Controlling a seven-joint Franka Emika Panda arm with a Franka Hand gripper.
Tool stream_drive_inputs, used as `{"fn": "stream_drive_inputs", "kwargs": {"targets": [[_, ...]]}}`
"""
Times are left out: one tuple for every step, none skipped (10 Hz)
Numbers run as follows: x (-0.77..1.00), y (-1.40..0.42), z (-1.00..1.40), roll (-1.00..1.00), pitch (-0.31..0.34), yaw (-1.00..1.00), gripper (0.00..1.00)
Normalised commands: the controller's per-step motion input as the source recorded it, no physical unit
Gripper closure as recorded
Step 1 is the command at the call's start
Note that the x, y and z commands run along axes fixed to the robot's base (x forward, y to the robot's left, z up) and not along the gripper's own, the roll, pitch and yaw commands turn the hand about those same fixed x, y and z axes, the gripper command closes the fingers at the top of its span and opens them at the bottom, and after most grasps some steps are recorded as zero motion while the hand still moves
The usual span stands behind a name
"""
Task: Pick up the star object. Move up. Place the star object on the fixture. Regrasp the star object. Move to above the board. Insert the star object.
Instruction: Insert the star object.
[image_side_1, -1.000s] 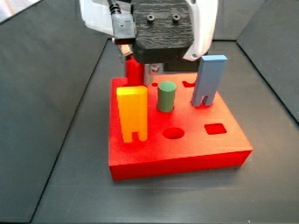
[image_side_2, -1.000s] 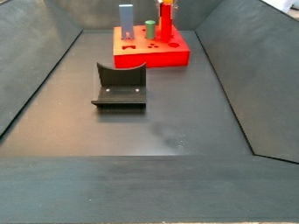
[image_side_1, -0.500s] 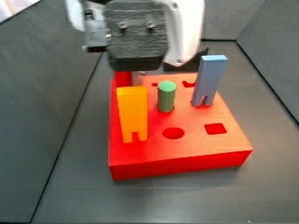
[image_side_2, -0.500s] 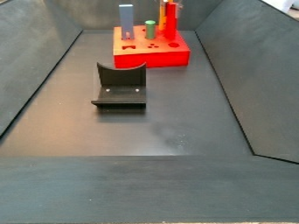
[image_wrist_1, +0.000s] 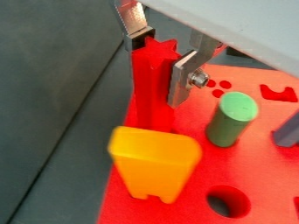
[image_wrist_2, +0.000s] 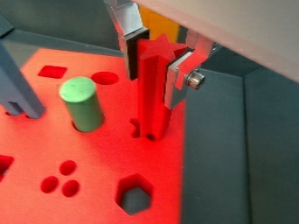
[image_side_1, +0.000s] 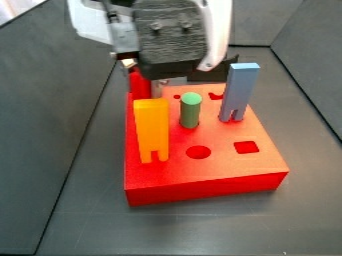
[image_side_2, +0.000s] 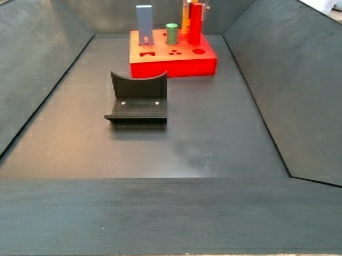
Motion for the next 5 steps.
{"fn": "stream_drive_inputs", "kwargs": {"targets": [[0.0, 0.04, 0.0, 0.0, 0.0, 0.0, 1.0], [0.17, 0.07, -0.3, 0.02, 0.007, 0.11, 1.0], [0.0, 0.0, -0.05, 0.0, 0.0, 0.0, 1.0], [0.0, 0.0, -0.09, 0.03, 0.0, 0.0, 1.0], [-0.03, -0.02, -0.45, 0.09, -0.071, 0.0, 1.0]]}}
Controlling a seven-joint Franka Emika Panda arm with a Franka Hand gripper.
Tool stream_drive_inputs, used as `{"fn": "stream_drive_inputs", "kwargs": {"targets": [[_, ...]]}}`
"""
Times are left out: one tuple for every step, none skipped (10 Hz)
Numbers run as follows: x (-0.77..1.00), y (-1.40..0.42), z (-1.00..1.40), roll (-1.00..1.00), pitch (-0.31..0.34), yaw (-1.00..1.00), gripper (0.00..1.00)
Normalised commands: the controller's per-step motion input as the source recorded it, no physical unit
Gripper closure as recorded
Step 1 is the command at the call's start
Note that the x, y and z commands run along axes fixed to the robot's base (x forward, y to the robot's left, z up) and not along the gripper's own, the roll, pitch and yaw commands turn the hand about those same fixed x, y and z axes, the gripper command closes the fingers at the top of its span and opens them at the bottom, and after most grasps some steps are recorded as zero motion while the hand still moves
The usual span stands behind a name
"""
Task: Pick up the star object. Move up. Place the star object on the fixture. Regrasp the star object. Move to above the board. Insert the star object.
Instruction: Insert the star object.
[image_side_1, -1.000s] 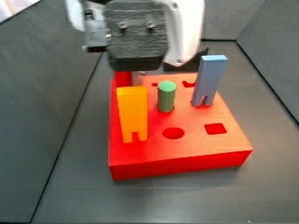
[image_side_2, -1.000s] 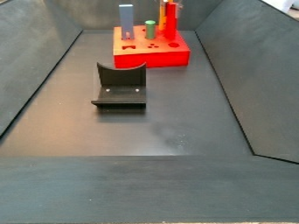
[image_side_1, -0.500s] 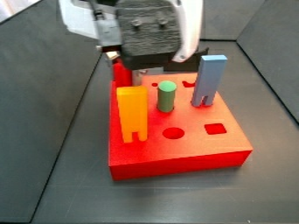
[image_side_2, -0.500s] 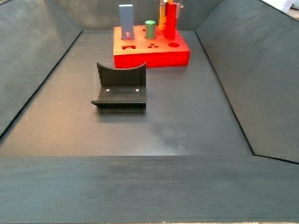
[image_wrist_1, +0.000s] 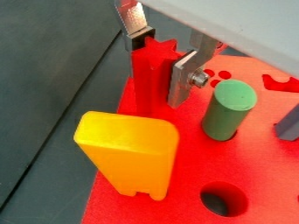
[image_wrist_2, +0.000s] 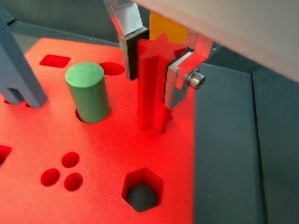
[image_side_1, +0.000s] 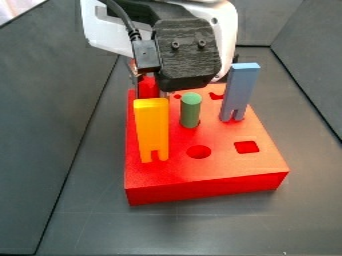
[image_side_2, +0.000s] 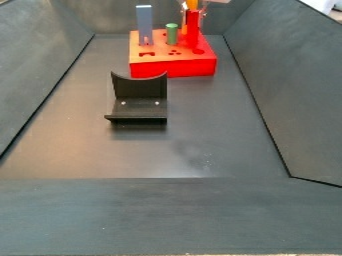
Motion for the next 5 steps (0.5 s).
{"fn": "stream_drive_inputs", "kwargs": {"targets": [[0.0, -0.07, -0.89, 0.2, -0.091, 0.03, 1.0], [0.0, -0.15, -0.46, 0.26, -0.066, 0.0, 1.0], [0.03, 0.0, 0.0, 0.0, 0.029, 0.0, 1.0], [0.0, 0.0, 0.0, 0.0, -0.004, 0.0, 1.0], [0.0, 0.0, 0.0, 0.0, 0.0, 0.0, 1.0]]}}
